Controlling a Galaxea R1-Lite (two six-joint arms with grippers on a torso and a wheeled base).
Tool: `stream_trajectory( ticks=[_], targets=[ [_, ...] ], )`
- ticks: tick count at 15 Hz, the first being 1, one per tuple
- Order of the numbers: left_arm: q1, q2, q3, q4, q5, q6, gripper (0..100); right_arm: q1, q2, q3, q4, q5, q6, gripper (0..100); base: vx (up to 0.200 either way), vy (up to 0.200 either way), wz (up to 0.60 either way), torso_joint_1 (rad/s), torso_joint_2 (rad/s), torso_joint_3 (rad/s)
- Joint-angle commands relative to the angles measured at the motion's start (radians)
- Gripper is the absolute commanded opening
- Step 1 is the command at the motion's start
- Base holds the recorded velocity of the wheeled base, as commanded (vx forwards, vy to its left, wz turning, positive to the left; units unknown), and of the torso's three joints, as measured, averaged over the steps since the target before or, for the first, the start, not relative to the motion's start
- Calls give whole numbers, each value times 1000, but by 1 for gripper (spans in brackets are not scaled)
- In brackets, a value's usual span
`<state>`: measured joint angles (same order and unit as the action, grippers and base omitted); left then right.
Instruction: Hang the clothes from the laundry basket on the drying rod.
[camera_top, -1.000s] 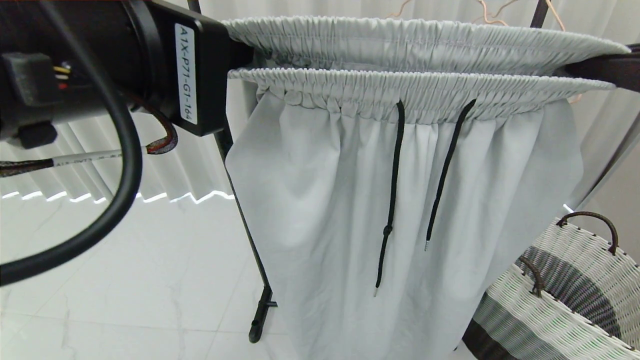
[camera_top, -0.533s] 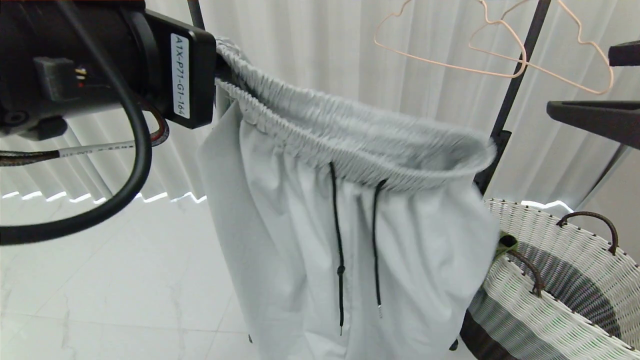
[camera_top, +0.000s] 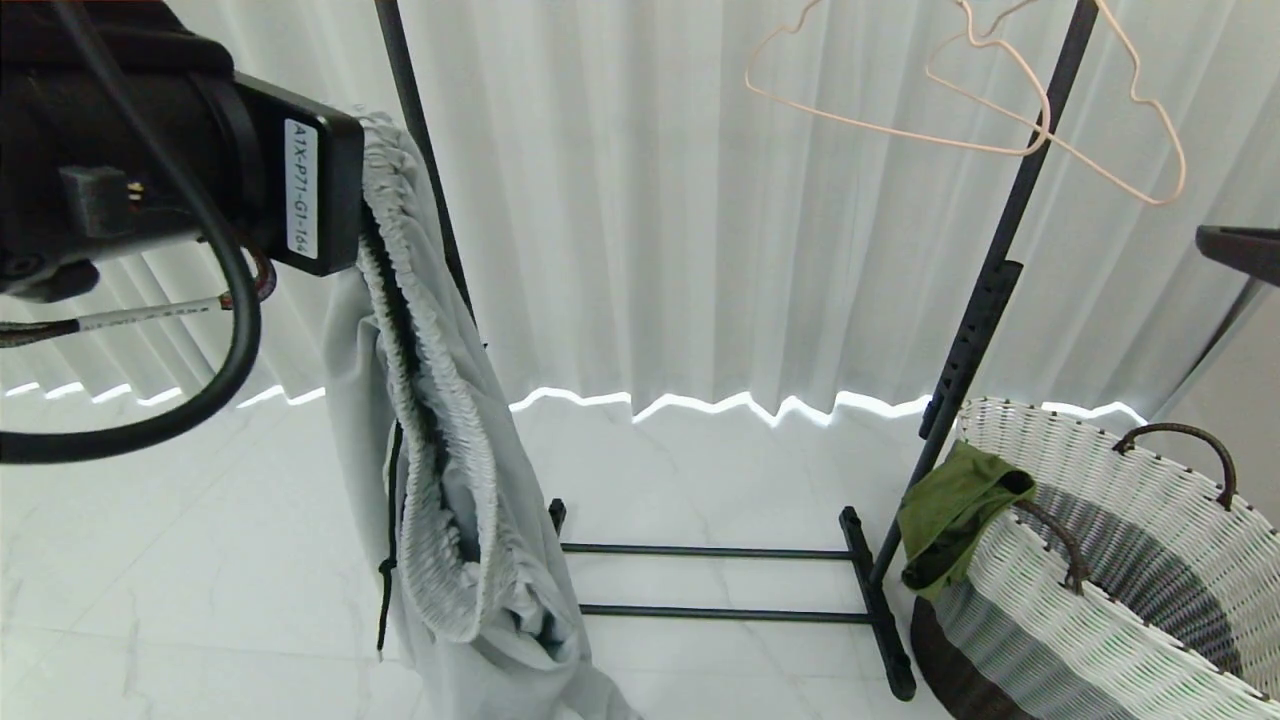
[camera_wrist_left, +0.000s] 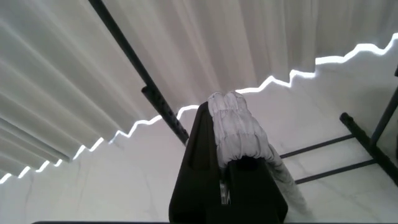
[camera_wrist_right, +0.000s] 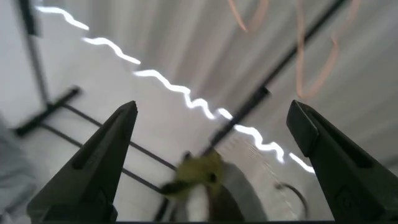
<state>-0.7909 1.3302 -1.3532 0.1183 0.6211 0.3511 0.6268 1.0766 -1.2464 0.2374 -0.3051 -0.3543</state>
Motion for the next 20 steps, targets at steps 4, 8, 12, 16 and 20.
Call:
stream_trajectory(
  ticks=[4, 8, 12, 16, 20],
  targets=[
    [24, -60, 26, 0, 0, 20, 0, -315, -17, 70, -6, -3, -111, 100, 0, 0, 0, 0, 0, 0],
    [25, -75, 17, -2, -7, 20, 0, -388, -50, 81, -9, -3, -135, 100, 0, 0, 0, 0, 0, 0],
    [25, -77, 8, -12, -14, 19, 0, -400, -61, 82, -7, -5, -137, 100, 0, 0, 0, 0, 0, 0],
    [25, -77, 37, -42, -14, 20, 0, -414, -61, 84, -7, -5, -134, 100, 0, 0, 0, 0, 0, 0],
    [25, -85, 32, -43, -14, 35, 0, -414, -61, 93, -3, -2, -84, 100, 0, 0, 0, 4, -40, -40]
  ],
)
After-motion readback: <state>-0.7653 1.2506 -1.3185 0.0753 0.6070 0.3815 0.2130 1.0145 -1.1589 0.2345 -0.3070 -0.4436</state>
